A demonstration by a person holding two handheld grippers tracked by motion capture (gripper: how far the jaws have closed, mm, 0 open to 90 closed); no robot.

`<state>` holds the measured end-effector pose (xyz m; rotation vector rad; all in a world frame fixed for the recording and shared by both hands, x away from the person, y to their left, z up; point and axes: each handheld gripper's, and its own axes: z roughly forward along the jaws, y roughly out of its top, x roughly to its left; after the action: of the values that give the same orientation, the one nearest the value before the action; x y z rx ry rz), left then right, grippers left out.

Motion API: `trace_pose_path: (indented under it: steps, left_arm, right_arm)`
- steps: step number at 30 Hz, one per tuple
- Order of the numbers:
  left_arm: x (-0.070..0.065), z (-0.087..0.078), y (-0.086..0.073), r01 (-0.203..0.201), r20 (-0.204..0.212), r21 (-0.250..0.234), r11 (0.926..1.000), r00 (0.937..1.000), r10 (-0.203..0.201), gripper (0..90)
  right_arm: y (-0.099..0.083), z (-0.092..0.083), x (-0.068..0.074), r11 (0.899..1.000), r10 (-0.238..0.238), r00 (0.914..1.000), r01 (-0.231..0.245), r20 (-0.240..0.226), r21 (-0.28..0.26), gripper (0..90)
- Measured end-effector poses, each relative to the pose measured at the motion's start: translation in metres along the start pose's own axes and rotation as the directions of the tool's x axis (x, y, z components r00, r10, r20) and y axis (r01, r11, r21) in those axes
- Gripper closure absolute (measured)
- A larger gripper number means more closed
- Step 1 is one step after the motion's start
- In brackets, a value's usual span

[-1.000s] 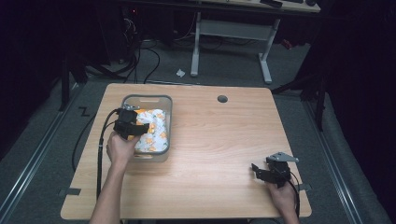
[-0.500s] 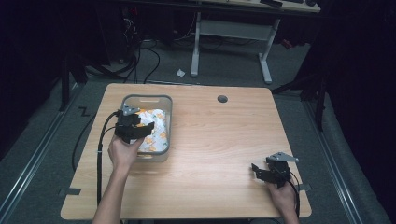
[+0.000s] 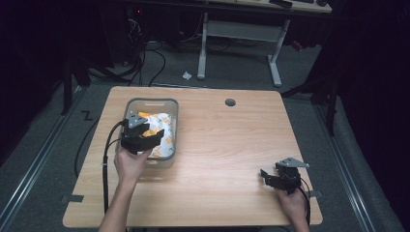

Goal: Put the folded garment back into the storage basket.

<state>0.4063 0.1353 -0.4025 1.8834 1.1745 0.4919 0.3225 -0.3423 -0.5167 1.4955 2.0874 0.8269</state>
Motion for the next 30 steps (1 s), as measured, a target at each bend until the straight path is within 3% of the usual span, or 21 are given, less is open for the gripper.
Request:
trace_pose_path:
  steps: [5,30]
  left_arm:
    - [-0.005,-0.003,-0.002,-0.006,0.008,-0.029,0.9996,0.9999,0.007,39.7]
    - [-0.026,-0.014,-0.015,0.005,0.080,-0.057,0.9984,0.9968,0.000,38.6]
  right_arm:
    - [0.000,0.000,0.000,1.000,-0.001,1.0000,0.001,0.000,0.000,29.1]
    - [0.000,0.000,0.000,1.000,0.001,1.0000,-0.001,0.000,0.001,29.1]
